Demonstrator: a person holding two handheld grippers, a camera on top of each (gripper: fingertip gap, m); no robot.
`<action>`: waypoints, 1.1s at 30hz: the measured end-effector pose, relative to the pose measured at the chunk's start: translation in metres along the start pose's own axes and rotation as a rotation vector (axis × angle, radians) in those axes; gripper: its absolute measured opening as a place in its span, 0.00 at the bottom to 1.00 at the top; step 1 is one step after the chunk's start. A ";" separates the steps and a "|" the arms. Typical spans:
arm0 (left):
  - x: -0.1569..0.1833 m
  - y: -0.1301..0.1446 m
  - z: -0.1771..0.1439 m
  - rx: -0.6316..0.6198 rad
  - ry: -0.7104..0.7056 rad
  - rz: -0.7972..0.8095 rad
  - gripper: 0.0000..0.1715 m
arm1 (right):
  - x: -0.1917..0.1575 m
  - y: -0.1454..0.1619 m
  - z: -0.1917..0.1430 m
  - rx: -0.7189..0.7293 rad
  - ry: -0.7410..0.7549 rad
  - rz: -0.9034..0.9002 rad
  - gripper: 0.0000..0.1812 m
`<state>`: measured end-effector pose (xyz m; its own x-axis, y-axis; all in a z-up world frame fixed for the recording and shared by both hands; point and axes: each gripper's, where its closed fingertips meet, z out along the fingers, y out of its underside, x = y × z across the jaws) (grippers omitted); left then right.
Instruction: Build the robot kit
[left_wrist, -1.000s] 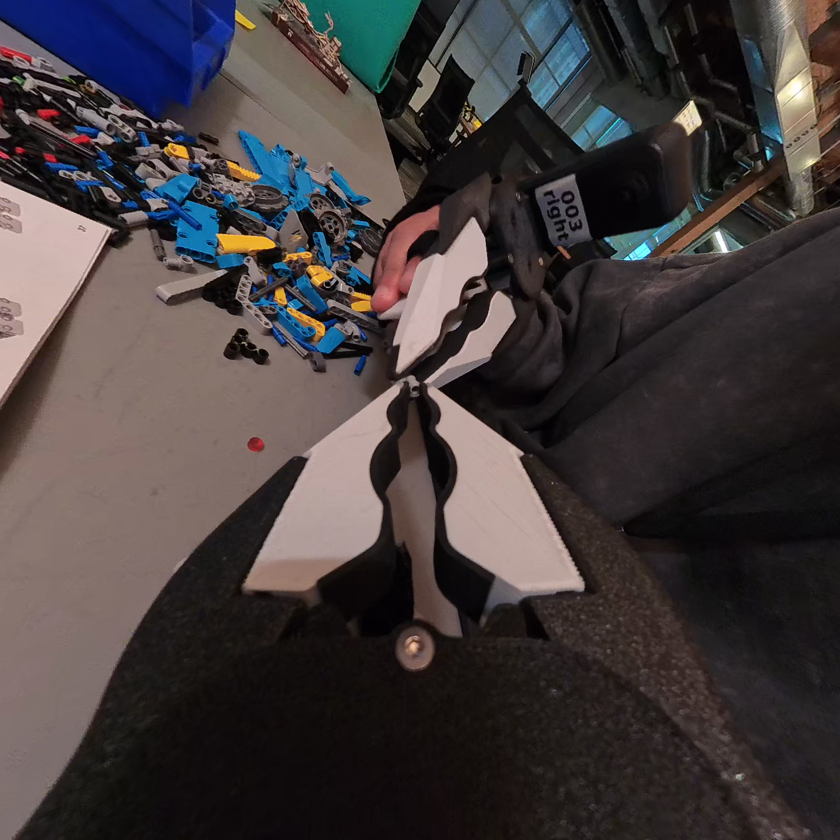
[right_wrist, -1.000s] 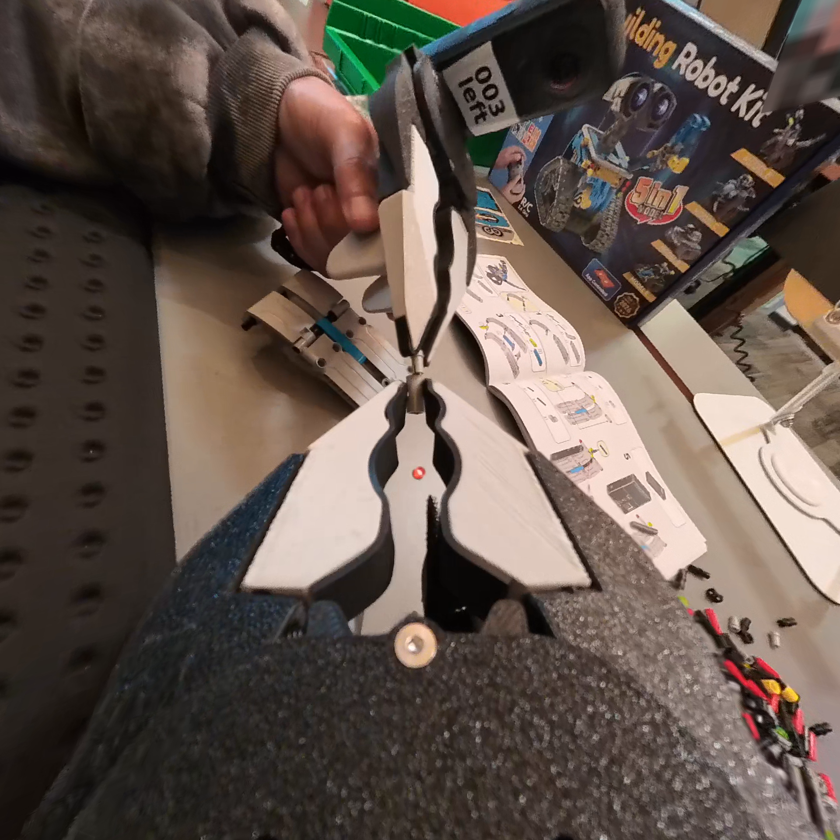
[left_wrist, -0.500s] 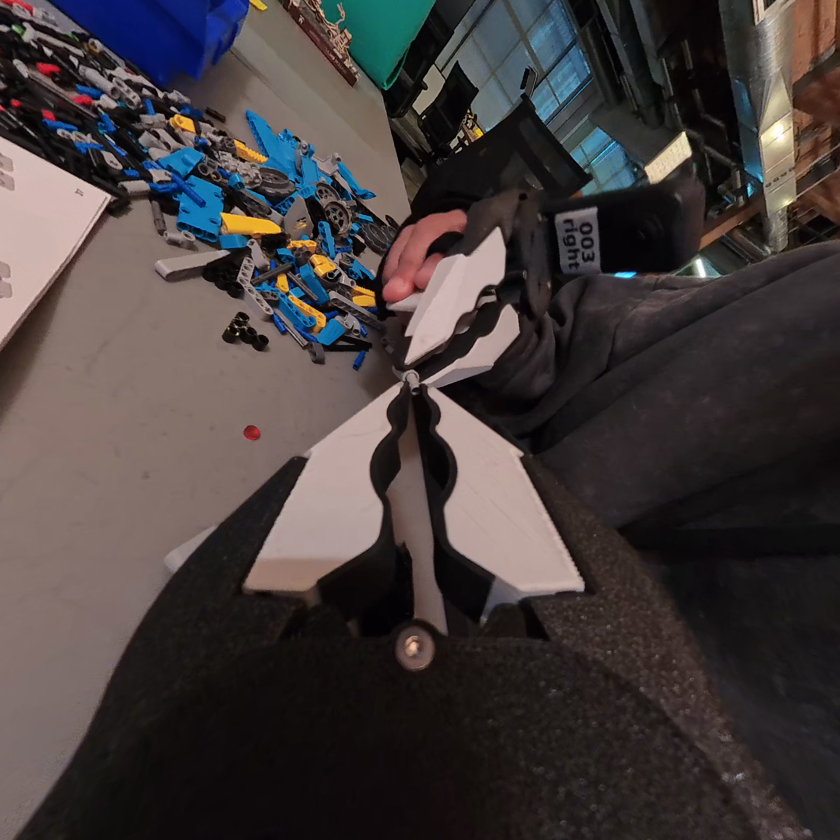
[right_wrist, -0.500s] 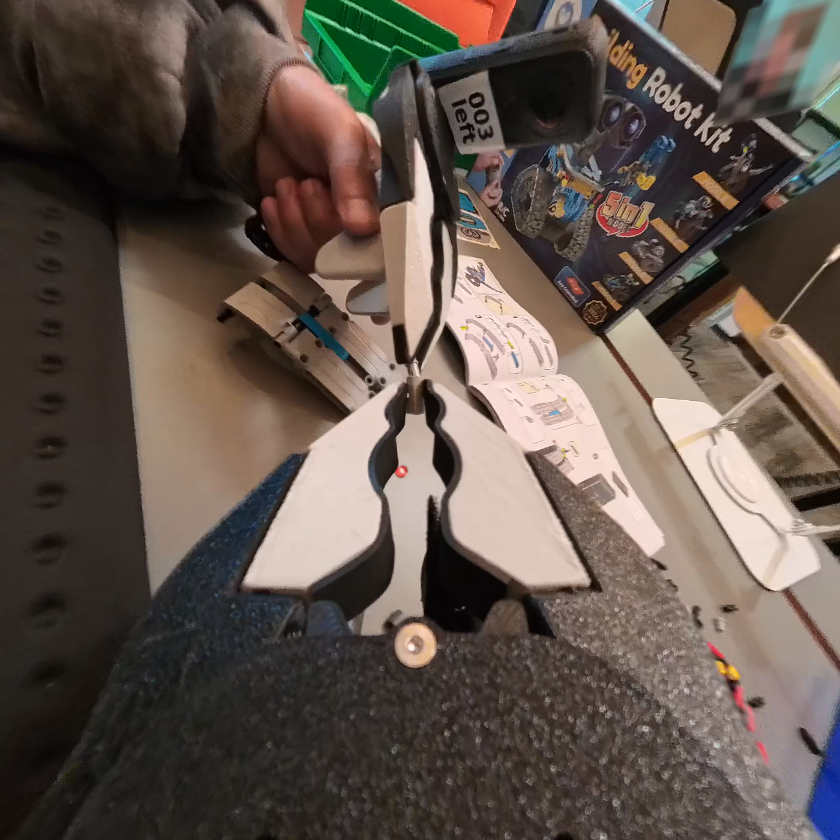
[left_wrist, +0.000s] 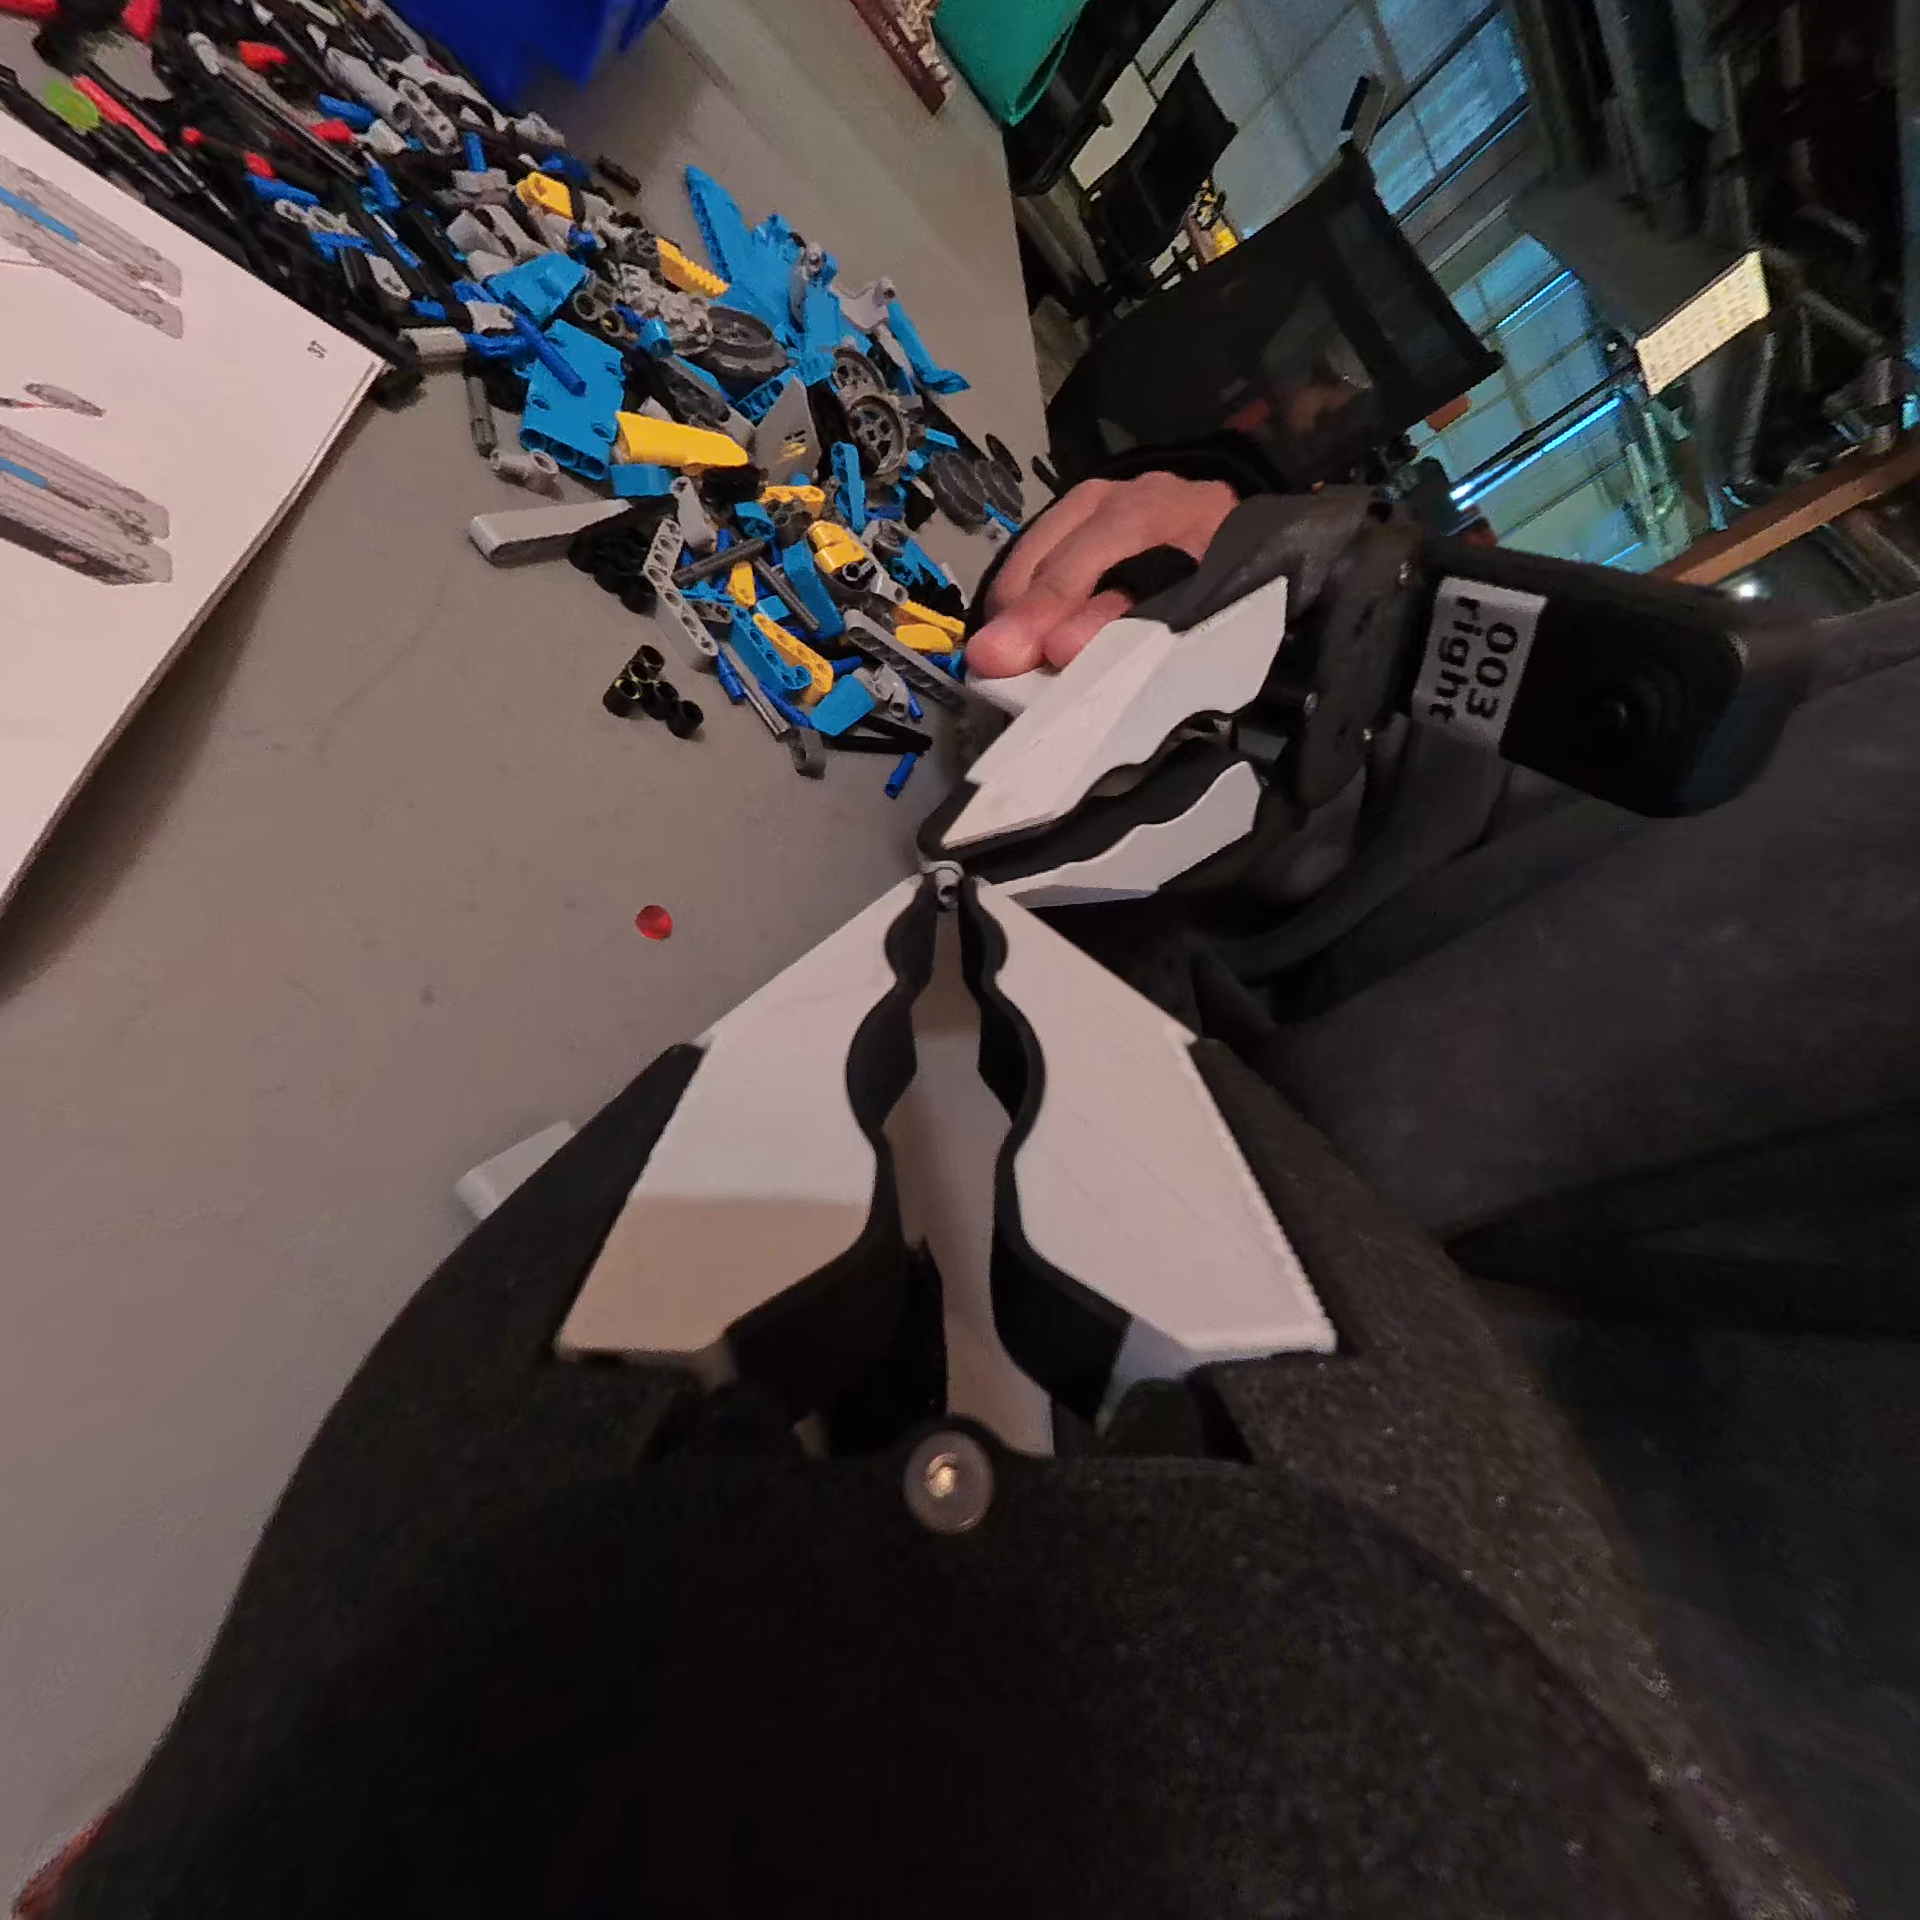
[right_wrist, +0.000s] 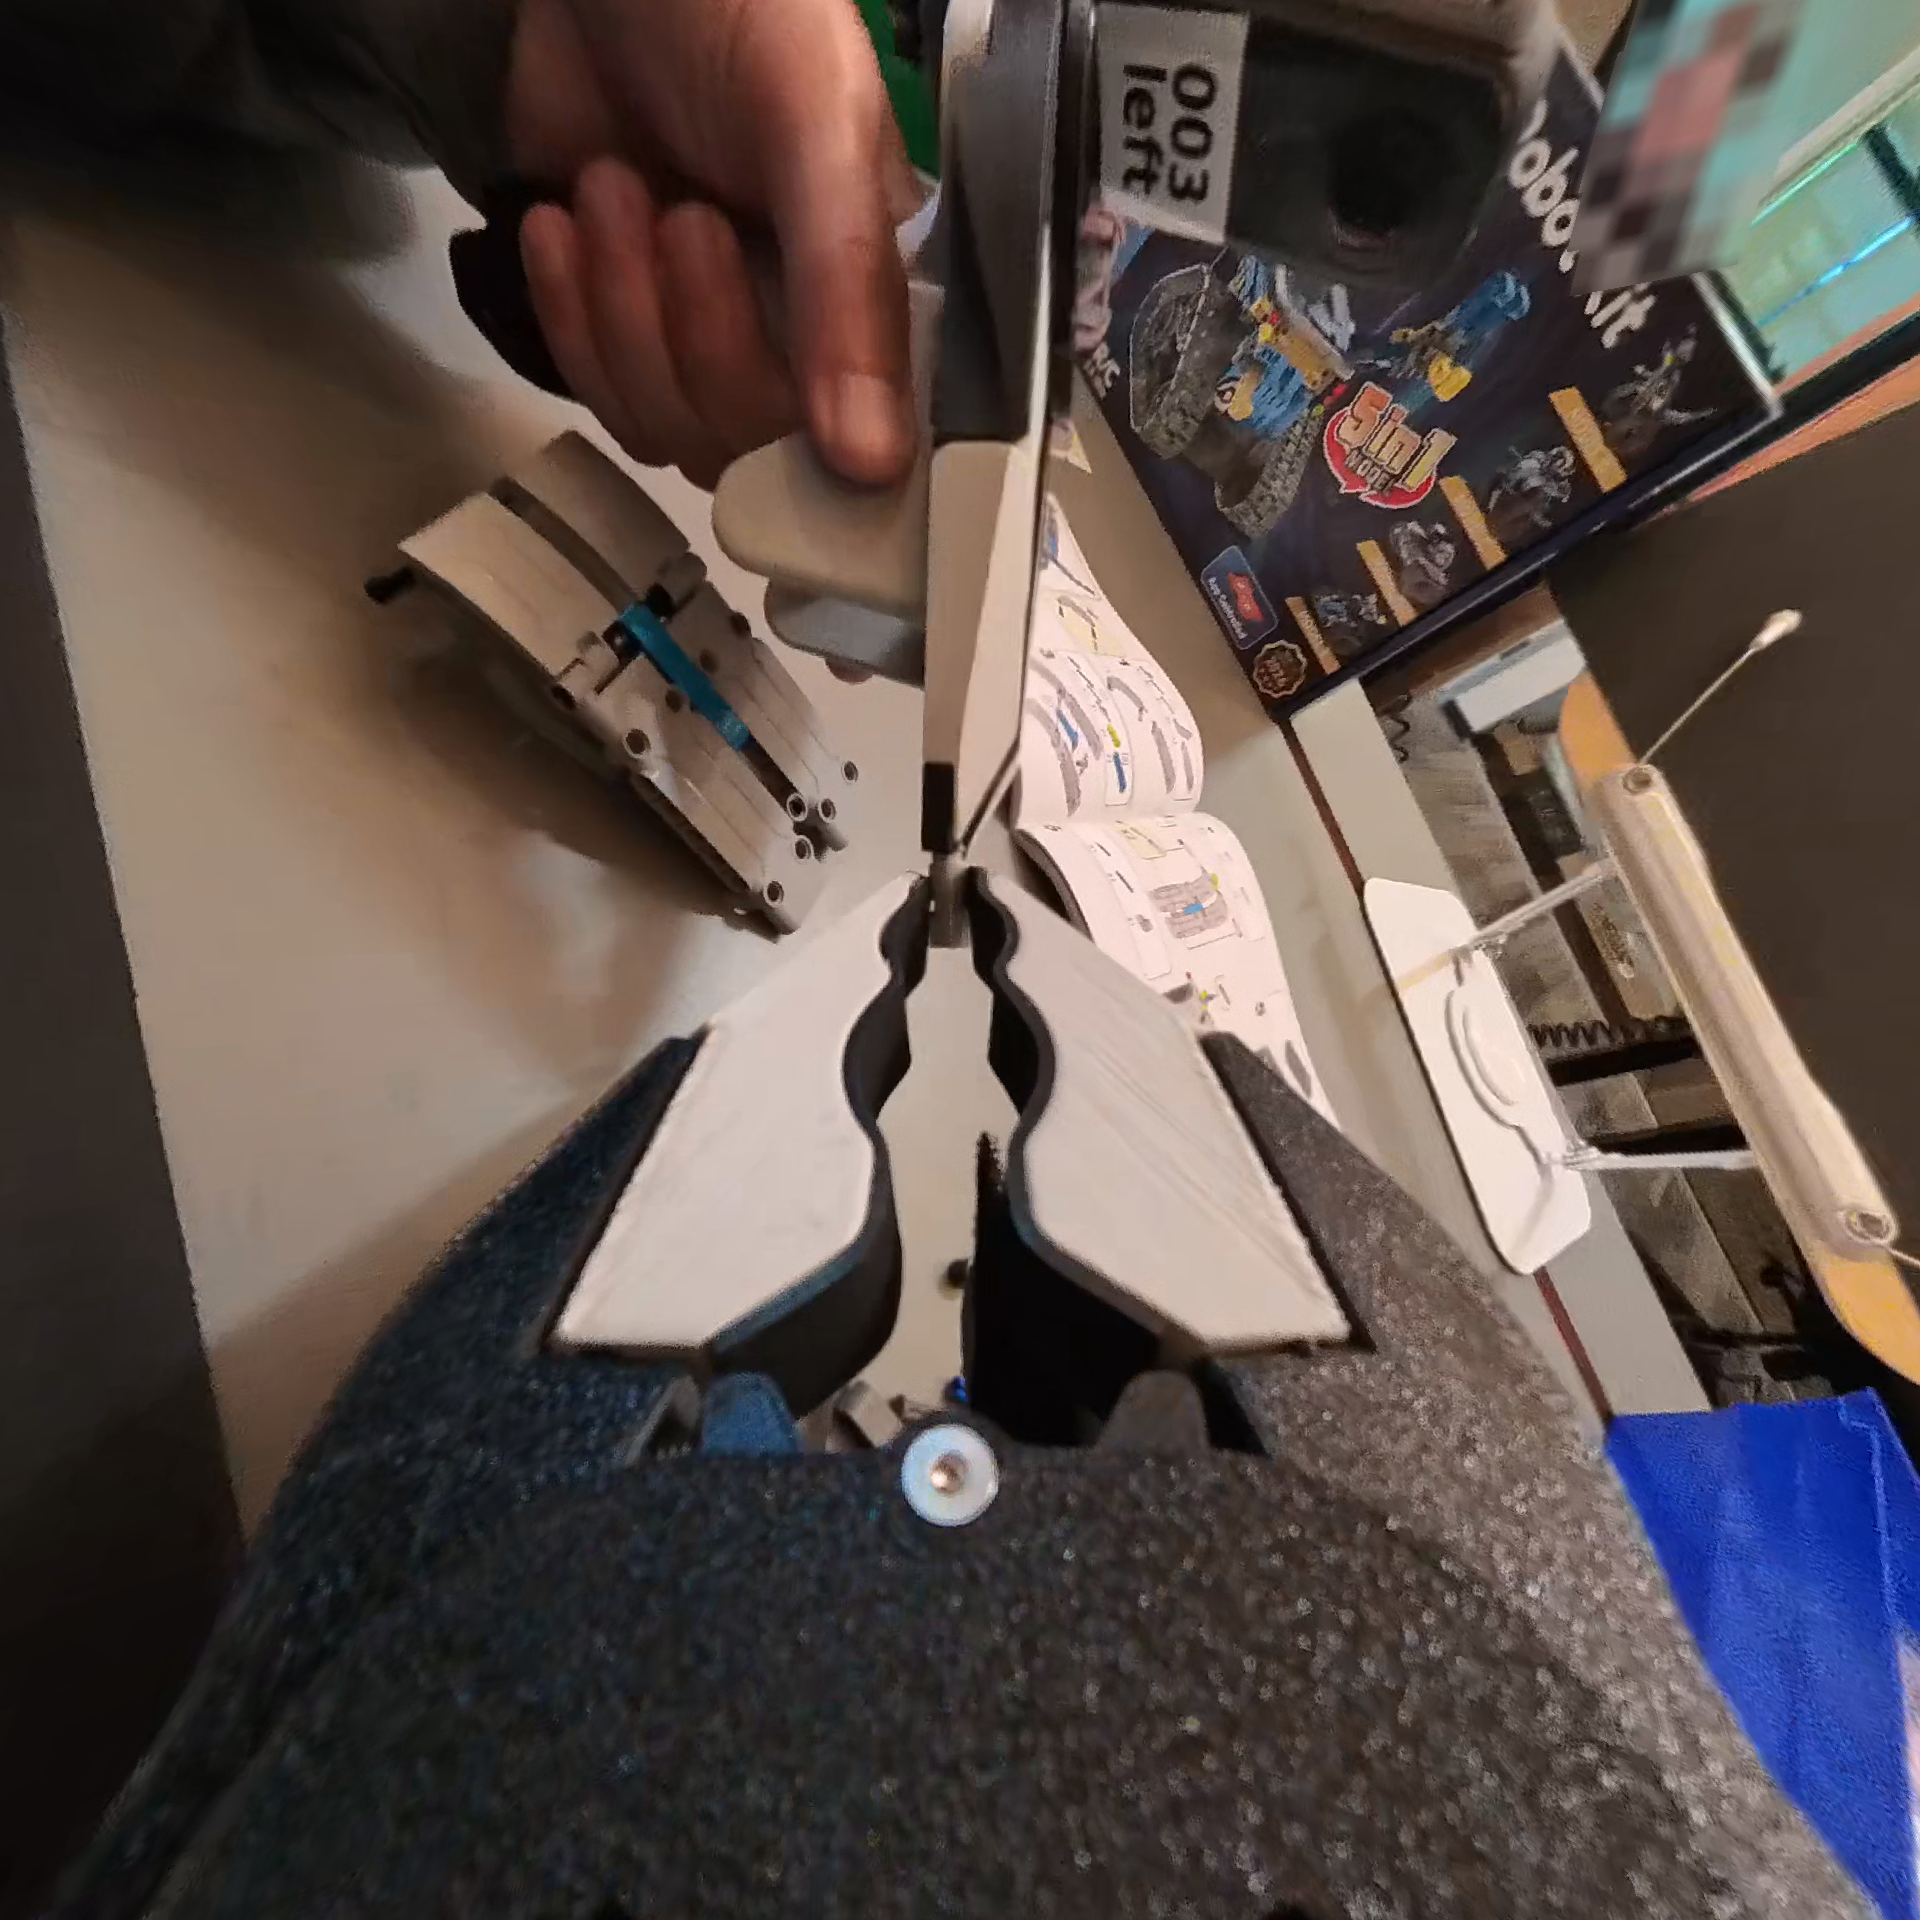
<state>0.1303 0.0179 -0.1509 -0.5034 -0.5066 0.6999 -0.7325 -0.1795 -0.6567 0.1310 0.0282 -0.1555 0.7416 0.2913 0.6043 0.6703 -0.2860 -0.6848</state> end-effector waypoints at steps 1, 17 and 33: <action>0.001 -0.001 0.000 0.005 0.013 0.002 0.01 | 0.001 -0.001 -0.001 0.014 -0.001 -0.001 0.03; 0.062 -0.030 -0.024 0.178 0.525 -0.142 0.21 | 0.029 -0.064 -0.037 0.438 0.029 0.255 0.03; 0.078 -0.033 -0.027 0.188 0.639 -0.205 0.18 | 0.026 -0.079 -0.039 0.465 0.103 0.156 0.03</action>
<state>0.1022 0.0072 -0.0667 -0.5765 0.1380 0.8054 -0.7788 -0.3912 -0.4904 0.0981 0.0225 -0.0698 0.8469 0.1788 0.5008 0.4853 0.1253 -0.8653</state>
